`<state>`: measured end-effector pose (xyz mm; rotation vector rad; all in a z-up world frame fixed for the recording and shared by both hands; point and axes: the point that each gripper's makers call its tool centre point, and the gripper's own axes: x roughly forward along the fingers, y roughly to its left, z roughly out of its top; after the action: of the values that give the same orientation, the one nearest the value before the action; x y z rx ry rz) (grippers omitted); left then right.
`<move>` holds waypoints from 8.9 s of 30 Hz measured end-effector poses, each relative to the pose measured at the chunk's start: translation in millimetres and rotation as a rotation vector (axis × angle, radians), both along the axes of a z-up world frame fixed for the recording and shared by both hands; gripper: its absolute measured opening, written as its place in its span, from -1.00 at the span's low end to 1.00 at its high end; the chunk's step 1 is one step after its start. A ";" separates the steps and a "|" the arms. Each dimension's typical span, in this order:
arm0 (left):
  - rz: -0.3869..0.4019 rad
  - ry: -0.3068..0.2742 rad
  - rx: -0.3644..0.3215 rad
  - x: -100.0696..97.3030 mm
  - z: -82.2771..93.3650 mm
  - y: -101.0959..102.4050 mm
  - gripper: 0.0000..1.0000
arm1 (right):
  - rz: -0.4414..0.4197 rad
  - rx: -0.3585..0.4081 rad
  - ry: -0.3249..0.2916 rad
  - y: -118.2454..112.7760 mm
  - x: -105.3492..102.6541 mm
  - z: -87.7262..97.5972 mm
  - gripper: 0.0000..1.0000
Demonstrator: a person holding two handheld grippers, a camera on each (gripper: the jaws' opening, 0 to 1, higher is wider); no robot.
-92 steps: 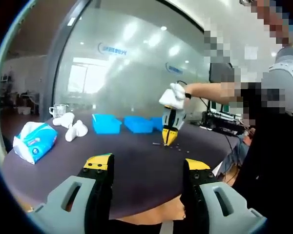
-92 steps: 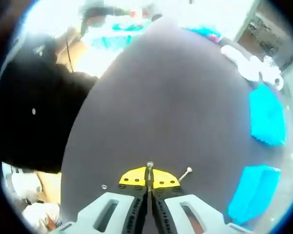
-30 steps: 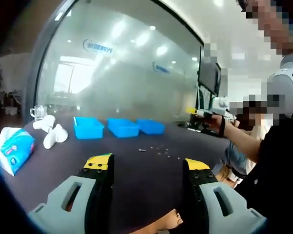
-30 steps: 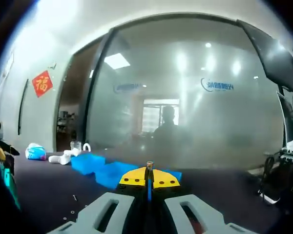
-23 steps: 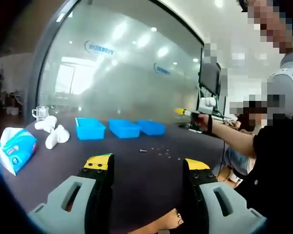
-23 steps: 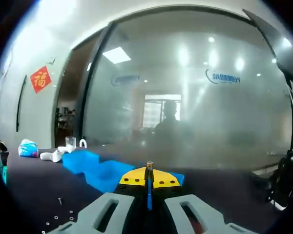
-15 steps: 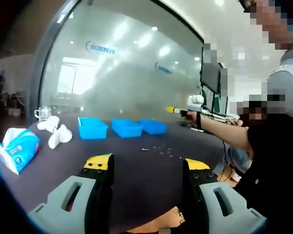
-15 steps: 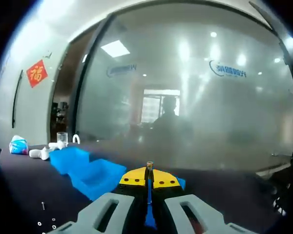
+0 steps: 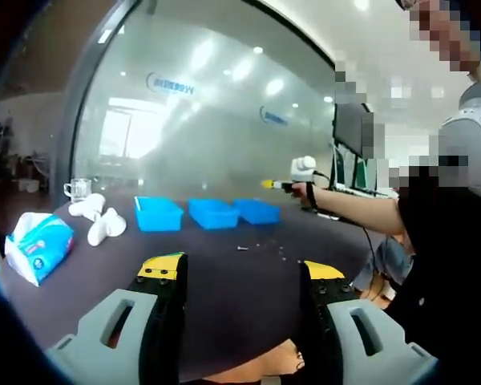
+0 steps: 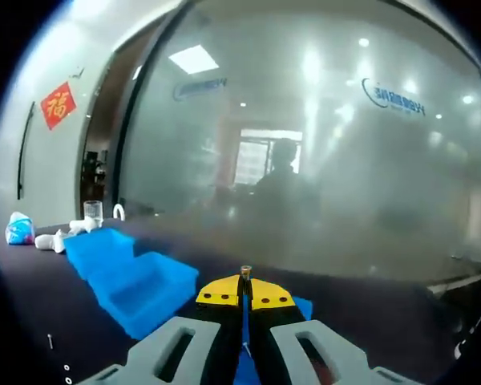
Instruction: Sort the screws, nuts, and washers into the corresponding bins
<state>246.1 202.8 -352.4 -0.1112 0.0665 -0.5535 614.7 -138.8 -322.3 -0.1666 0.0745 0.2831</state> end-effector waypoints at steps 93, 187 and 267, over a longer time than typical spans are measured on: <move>-0.023 0.011 0.089 4.4 -1.4 -18.7 0.10 | 0.629 -0.102 0.290 35.9 -309.5 -42.2 -0.38; 0.088 0.054 0.023 -8.7 -21.6 18.9 0.10 | 0.902 -0.834 0.798 198.6 -179.1 -141.7 -0.74; 0.046 0.002 0.012 11.3 5.1 1.9 0.09 | 0.079 0.136 -0.120 -1.6 -175.0 41.7 -1.00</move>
<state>257.4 204.8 -347.3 -0.1016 0.0689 -0.5068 439.7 -140.4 -280.6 -0.0510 -0.0708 0.3552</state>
